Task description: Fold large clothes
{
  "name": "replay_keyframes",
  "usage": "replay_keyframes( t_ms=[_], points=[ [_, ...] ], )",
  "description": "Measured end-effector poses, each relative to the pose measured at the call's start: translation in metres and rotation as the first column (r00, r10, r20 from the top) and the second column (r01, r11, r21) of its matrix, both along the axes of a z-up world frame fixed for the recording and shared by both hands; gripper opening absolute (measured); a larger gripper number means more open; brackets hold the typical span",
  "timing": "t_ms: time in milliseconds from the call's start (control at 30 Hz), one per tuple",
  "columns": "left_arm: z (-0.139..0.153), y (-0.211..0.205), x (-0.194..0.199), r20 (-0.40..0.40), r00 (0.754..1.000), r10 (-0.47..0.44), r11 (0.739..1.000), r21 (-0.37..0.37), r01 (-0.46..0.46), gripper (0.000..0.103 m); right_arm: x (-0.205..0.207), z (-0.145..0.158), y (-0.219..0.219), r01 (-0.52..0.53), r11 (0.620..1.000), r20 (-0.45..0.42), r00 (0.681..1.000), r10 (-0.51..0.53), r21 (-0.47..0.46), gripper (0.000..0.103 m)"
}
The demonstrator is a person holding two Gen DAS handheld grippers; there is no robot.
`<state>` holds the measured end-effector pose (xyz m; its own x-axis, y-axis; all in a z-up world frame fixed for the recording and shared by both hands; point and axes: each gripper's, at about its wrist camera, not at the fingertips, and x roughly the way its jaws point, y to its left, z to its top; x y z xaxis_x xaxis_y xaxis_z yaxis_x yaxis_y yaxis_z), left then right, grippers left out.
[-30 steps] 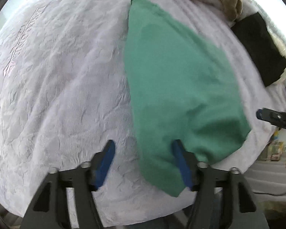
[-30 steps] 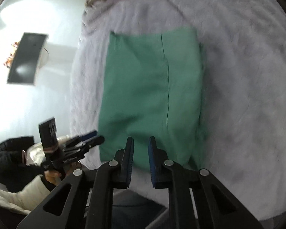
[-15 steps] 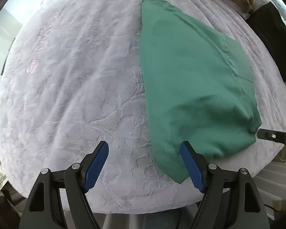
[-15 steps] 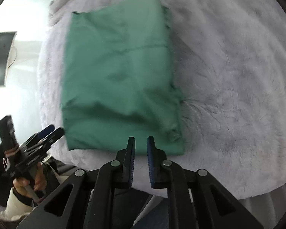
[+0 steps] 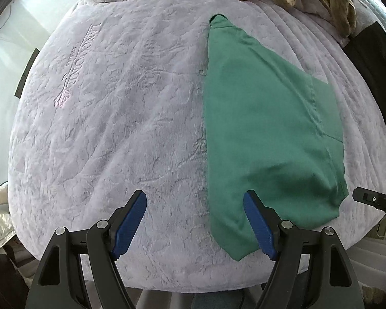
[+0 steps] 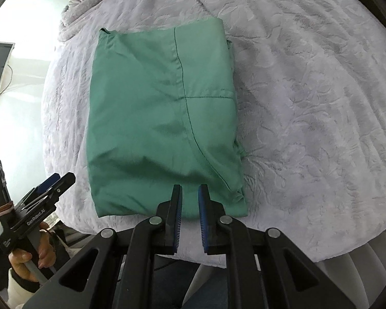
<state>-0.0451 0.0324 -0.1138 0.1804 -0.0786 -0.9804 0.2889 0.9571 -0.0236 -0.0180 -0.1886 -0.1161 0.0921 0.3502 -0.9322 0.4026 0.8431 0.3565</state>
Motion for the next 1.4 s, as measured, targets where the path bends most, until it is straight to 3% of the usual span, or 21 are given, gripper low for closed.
replay_keyframes(
  t_ms=[433, 467, 533, 867, 933, 967, 1000, 1233, 1400],
  points=[
    [0.002, -0.010, 0.001, 0.016, 1.000, -0.005, 1.000, -0.012, 0.005, 0.079, 0.009, 0.011, 0.008, -0.002, 0.995, 0.002, 1.000, 0.002, -0.097, 0.014],
    [0.003, -0.011, 0.002, 0.018, 1.000, -0.004, 1.000, -0.016, 0.004, 0.083, 0.009, 0.012, 0.009, -0.001, 0.995, 0.004, 1.000, 0.001, -0.099, 0.014],
    [0.004, -0.013, 0.002, 0.019, 1.000, 0.000, 1.000, -0.017, 0.000, 0.103, 0.009, 0.012, 0.009, 0.006, 0.994, 0.005, 1.000, -0.006, -0.108, 0.014],
    [0.021, -0.023, 0.000, 0.076, 0.997, 0.004, 1.000, -0.008, -0.003, 0.103, 0.014, 0.025, 0.009, 0.003, 0.980, 0.029, 1.000, 0.002, -0.199, 0.014],
    [0.026, -0.024, 0.000, 0.080, 0.997, 0.016, 1.000, -0.018, -0.015, 0.103, 0.017, 0.033, 0.012, -0.014, 0.970, 0.041, 0.999, 0.024, -0.243, 0.026],
    [0.027, -0.024, 0.001, 0.079, 0.997, 0.021, 1.000, -0.015, -0.019, 0.103, 0.018, 0.038, 0.013, -0.016, 0.964, 0.048, 0.998, 0.030, -0.265, 0.060],
    [0.028, -0.025, 0.002, 0.082, 0.996, 0.023, 1.000, -0.007, -0.023, 0.103, 0.019, 0.042, 0.013, -0.014, 0.960, 0.059, 0.998, 0.031, -0.278, 0.086],
    [0.038, -0.034, 0.000, 0.104, 0.995, 0.009, 1.000, 0.008, -0.010, 0.103, 0.024, 0.066, 0.023, -0.025, 0.941, 0.103, 0.993, 0.063, -0.338, 0.088],
    [0.045, -0.039, -0.001, 0.123, 0.992, 0.001, 1.000, 0.008, -0.002, 0.103, 0.025, 0.072, 0.025, -0.015, 0.929, 0.102, 0.993, 0.056, -0.370, 0.095]
  ],
)
